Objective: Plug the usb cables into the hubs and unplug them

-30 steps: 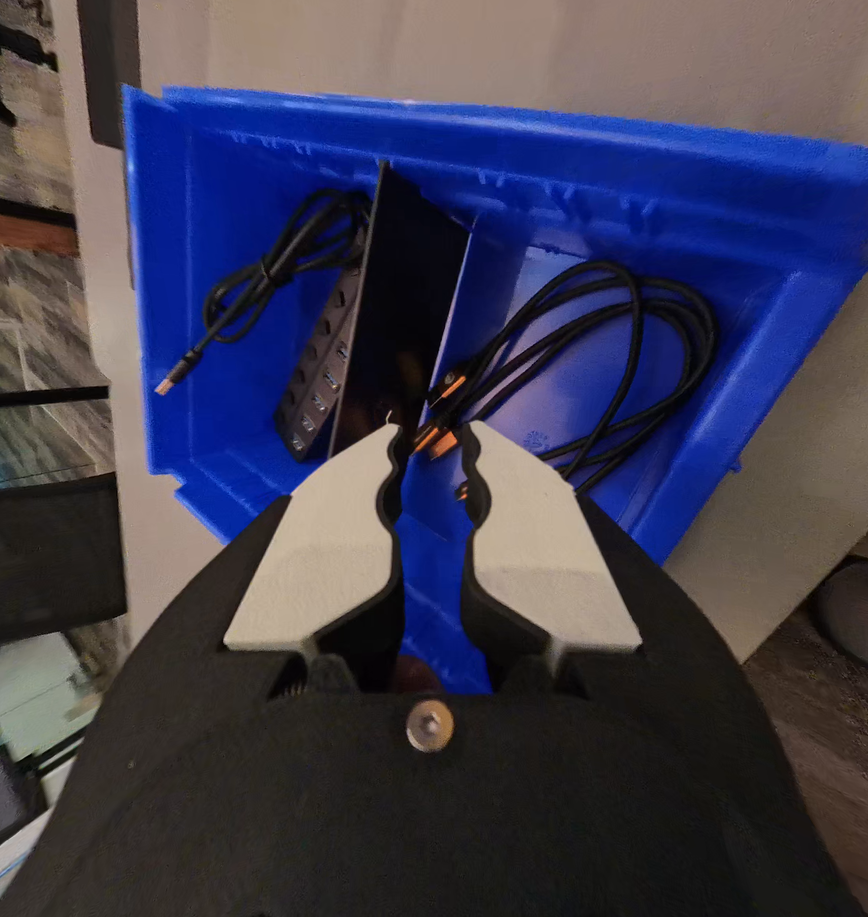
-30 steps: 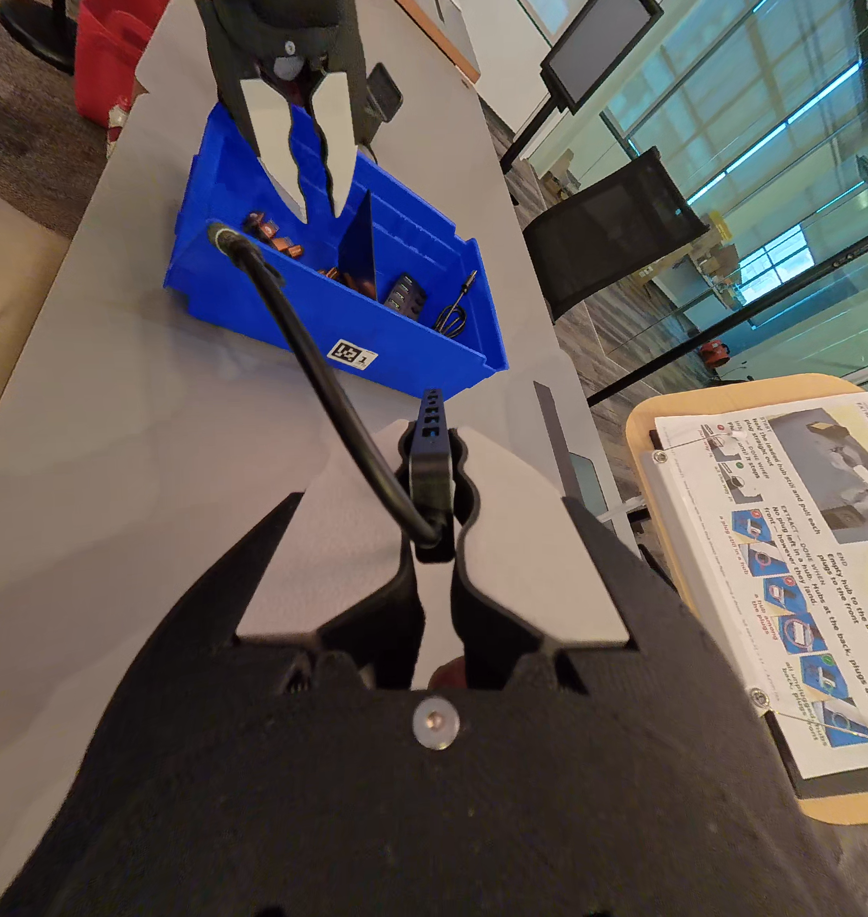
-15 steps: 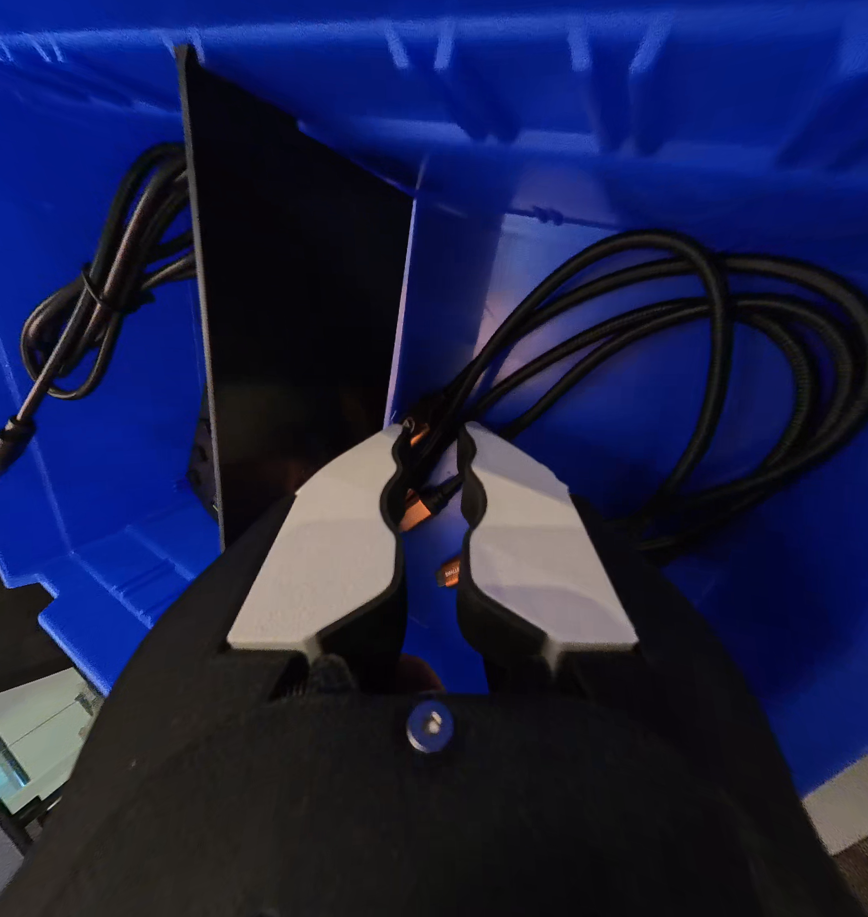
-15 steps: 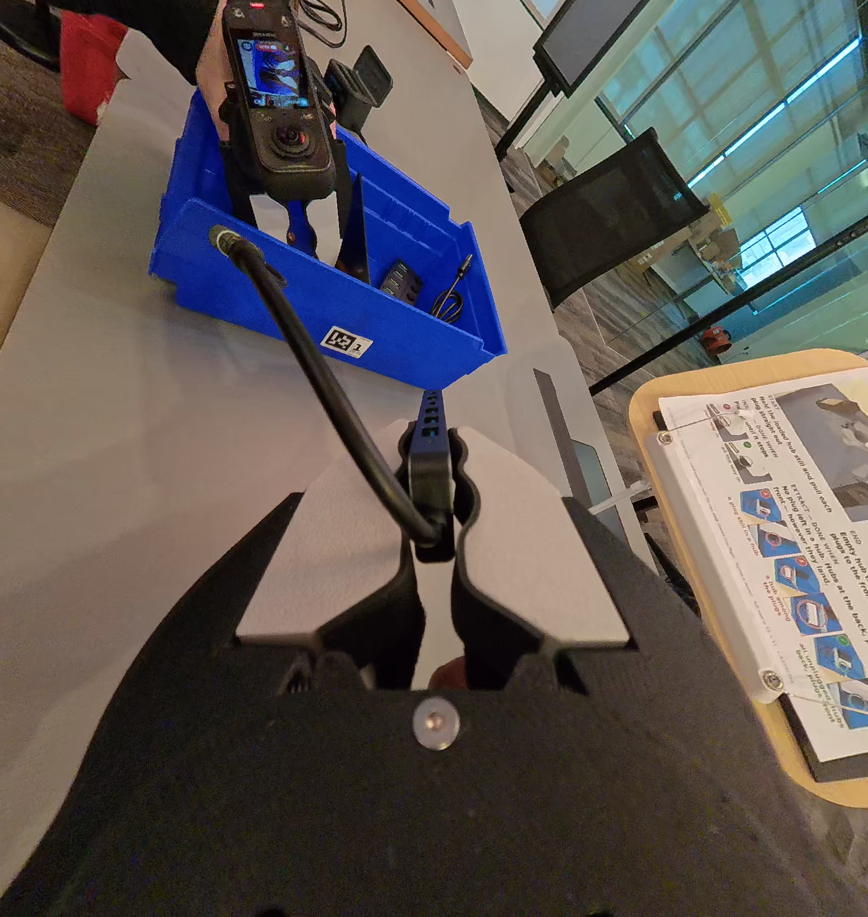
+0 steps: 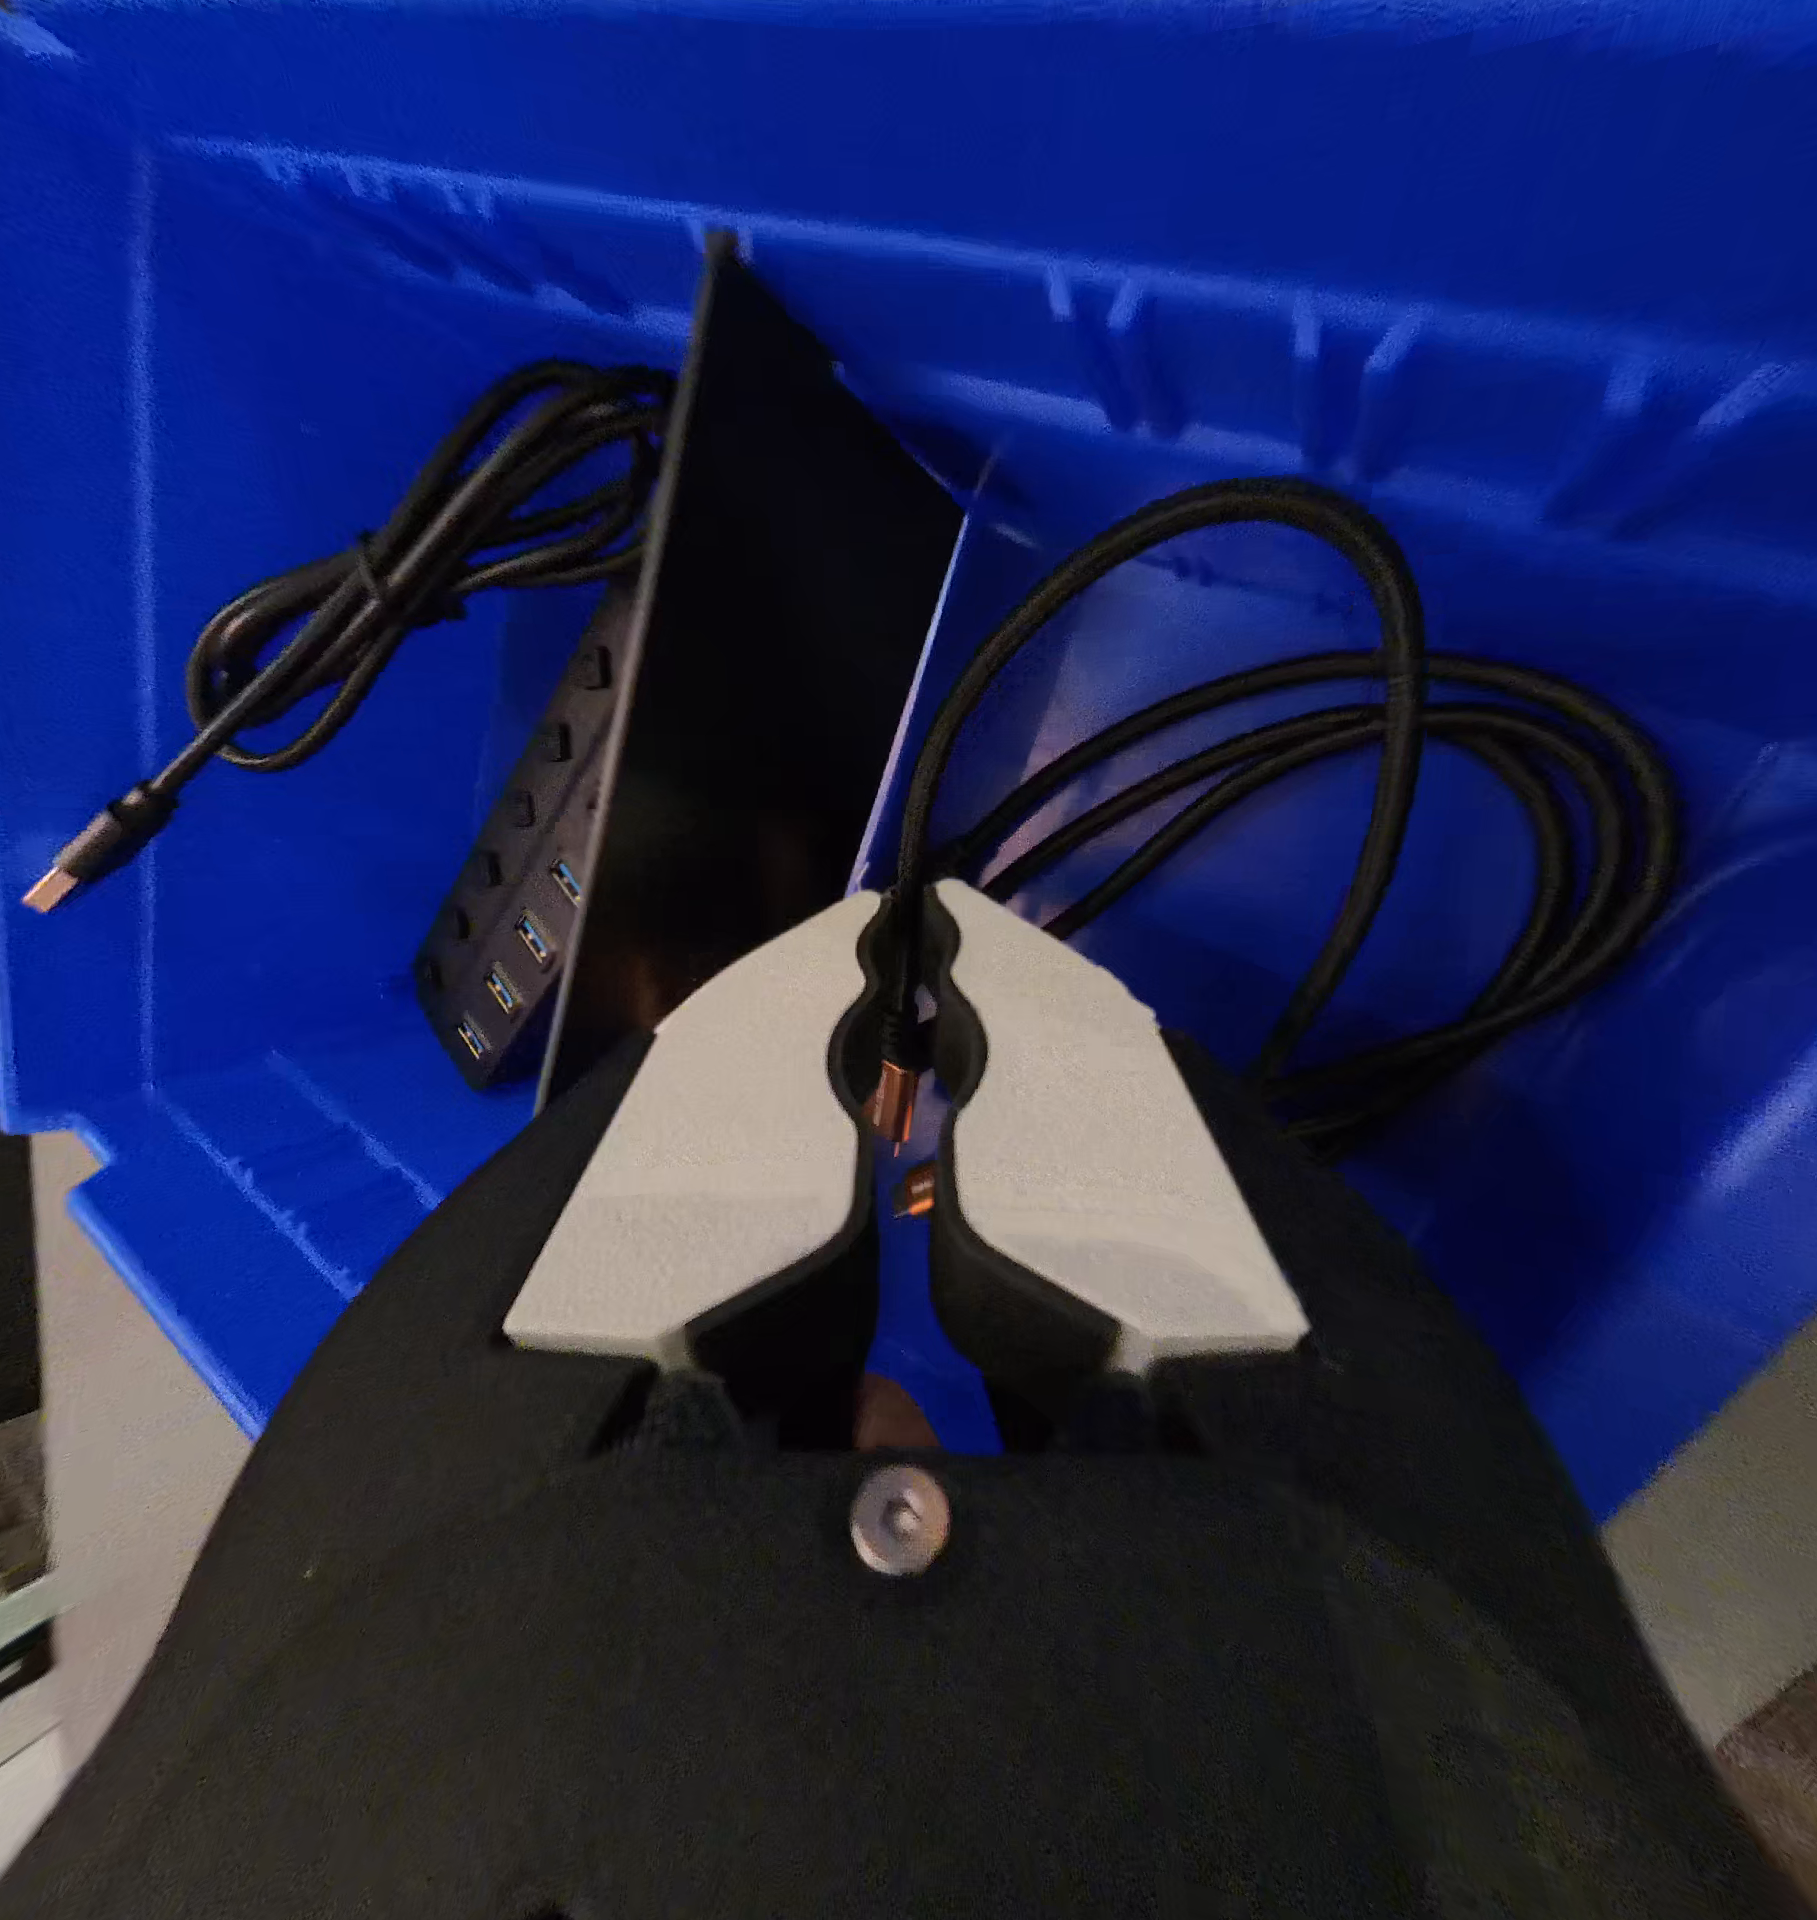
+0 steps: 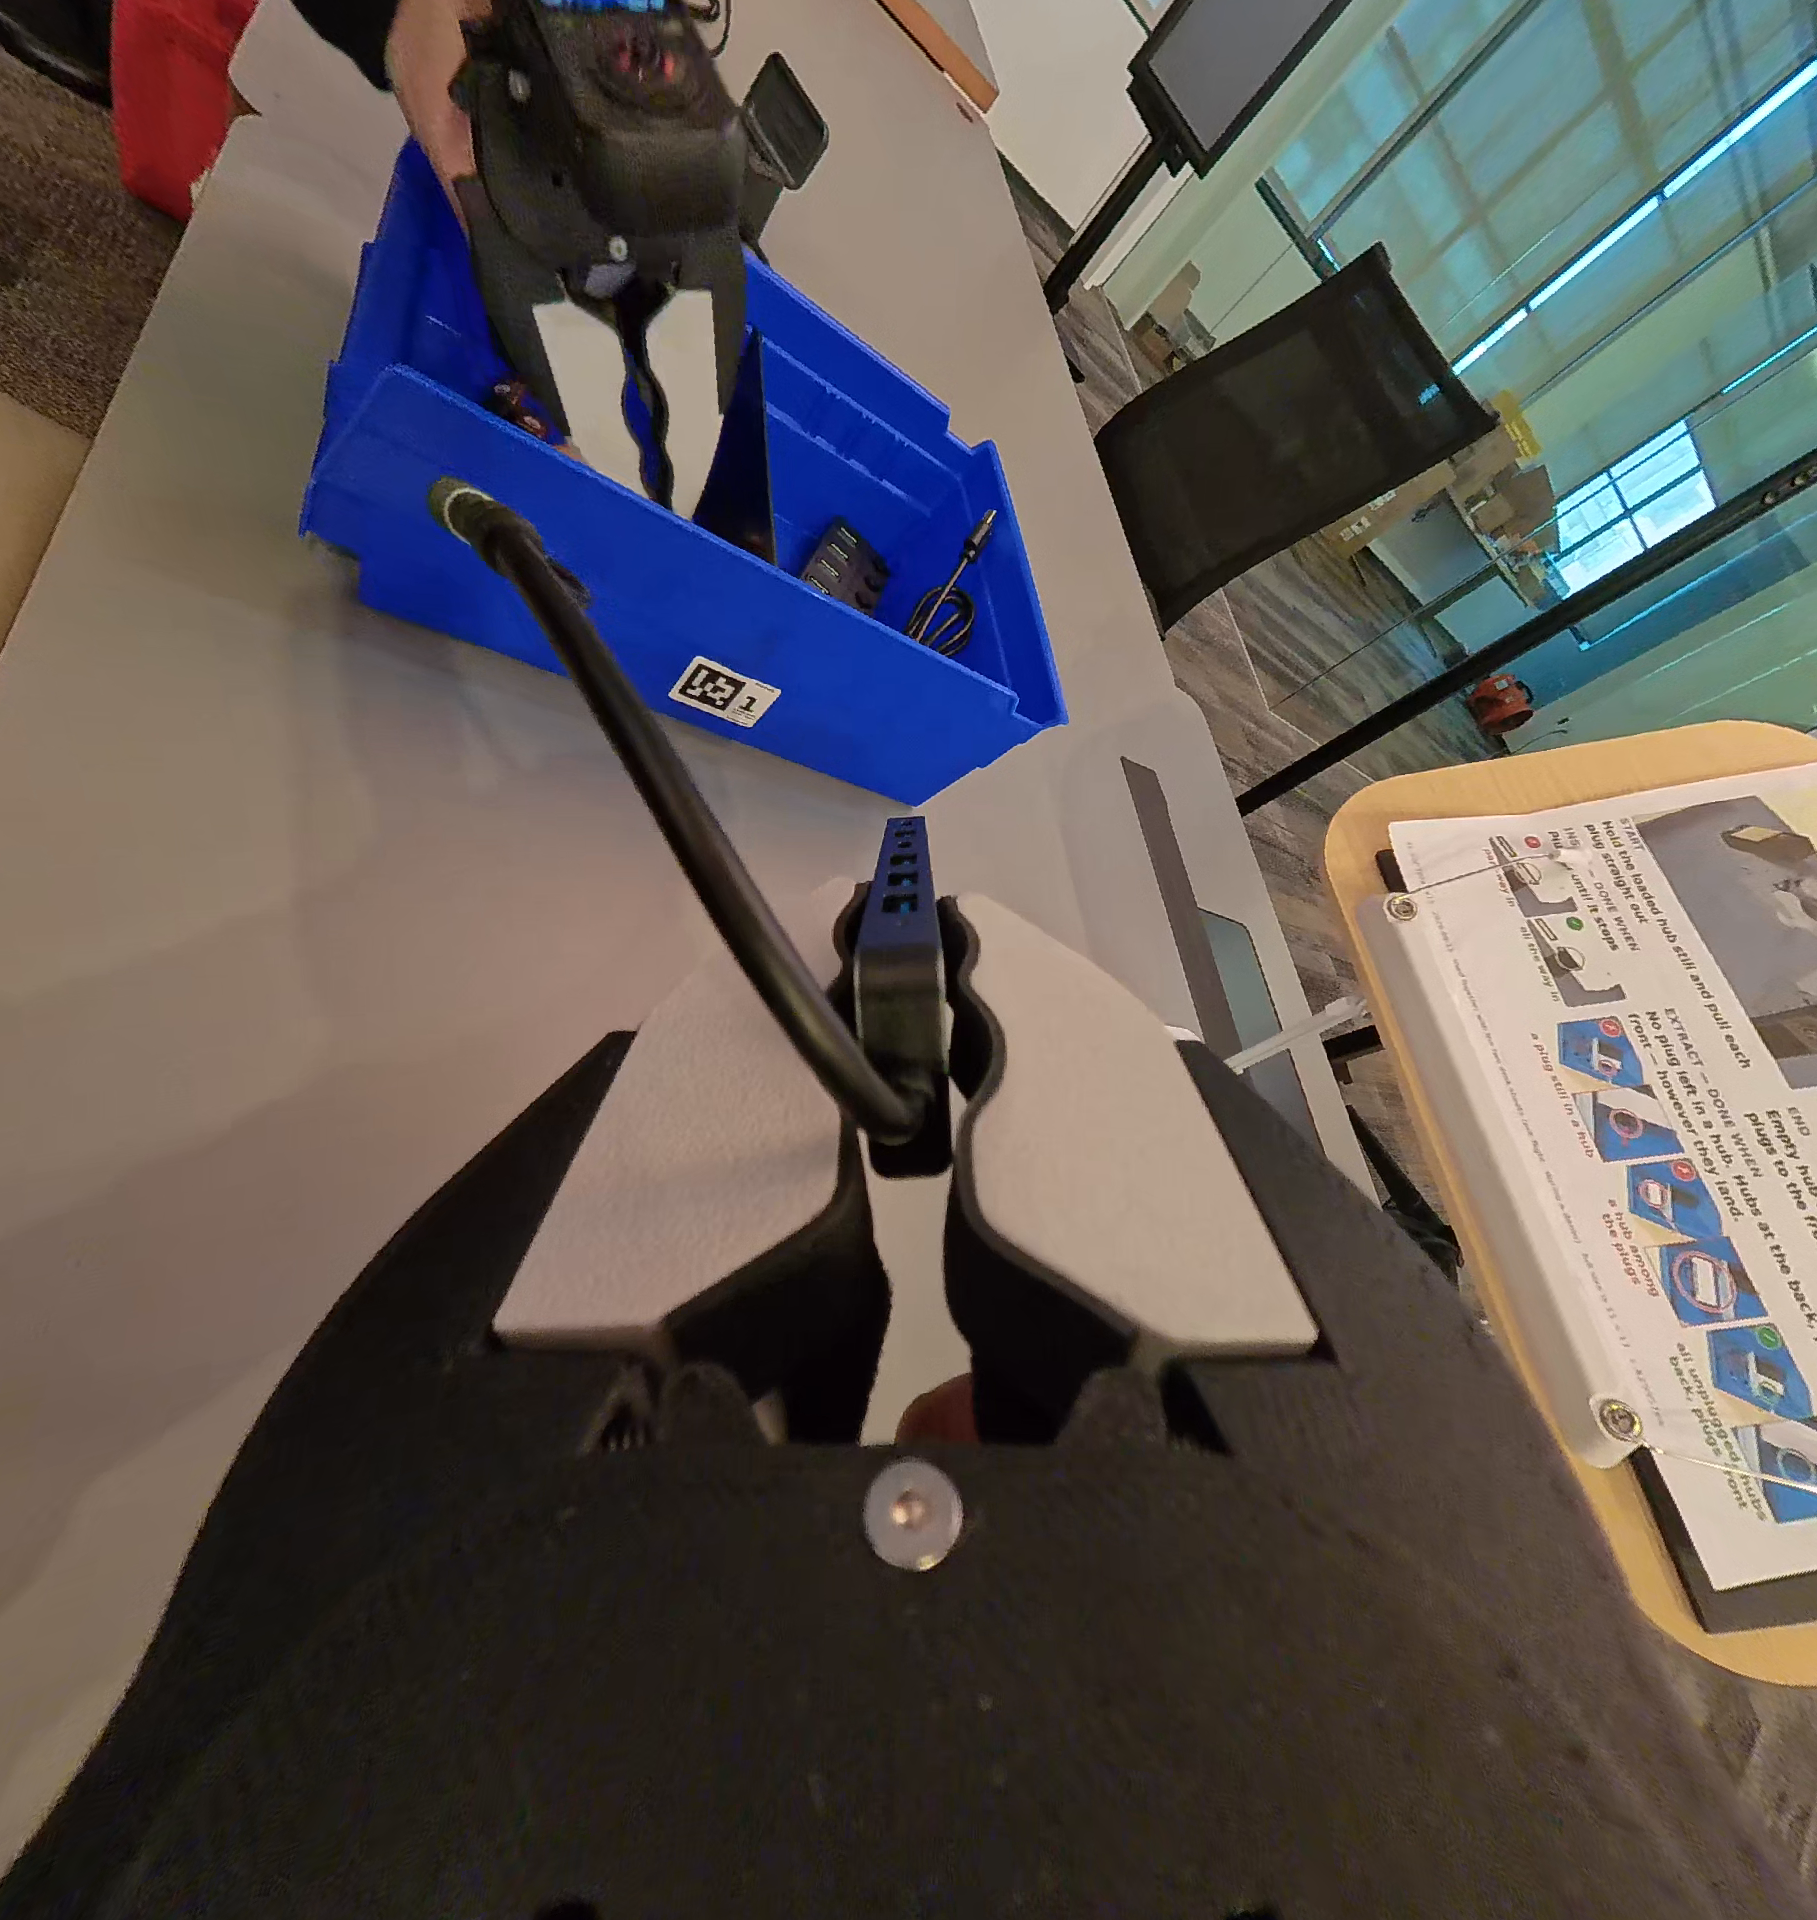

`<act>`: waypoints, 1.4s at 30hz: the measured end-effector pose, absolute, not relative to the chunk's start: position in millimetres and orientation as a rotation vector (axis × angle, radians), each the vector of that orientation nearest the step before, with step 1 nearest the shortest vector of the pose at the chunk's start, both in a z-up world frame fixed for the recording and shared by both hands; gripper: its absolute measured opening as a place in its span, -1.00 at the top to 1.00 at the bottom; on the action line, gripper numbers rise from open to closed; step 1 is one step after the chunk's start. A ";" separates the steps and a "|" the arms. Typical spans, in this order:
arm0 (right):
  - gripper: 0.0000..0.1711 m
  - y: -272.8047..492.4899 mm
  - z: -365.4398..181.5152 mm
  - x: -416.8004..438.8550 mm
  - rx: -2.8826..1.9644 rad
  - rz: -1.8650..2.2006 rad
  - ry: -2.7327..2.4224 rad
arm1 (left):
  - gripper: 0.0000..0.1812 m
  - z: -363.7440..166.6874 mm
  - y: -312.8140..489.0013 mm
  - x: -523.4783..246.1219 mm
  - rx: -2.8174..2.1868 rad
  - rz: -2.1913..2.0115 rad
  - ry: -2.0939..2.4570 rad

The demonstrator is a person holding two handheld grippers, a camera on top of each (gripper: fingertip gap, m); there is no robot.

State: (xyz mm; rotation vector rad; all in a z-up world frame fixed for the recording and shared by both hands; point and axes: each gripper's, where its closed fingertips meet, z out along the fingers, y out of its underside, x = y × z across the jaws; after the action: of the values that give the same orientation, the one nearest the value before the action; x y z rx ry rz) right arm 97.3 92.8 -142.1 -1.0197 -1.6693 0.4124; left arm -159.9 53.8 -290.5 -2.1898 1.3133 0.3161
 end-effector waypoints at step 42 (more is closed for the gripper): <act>0.88 126.7 -128.3 135.4 -1.076 0.377 -1.584 | 0.96 -92.5 84.7 37.9 -1.551 -0.470 0.776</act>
State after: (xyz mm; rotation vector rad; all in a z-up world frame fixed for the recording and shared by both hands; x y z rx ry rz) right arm 135.4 126.7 -128.3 -1.0763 -1.5839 0.3773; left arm 37.9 84.7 -92.5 -1.5514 0.7758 -0.4699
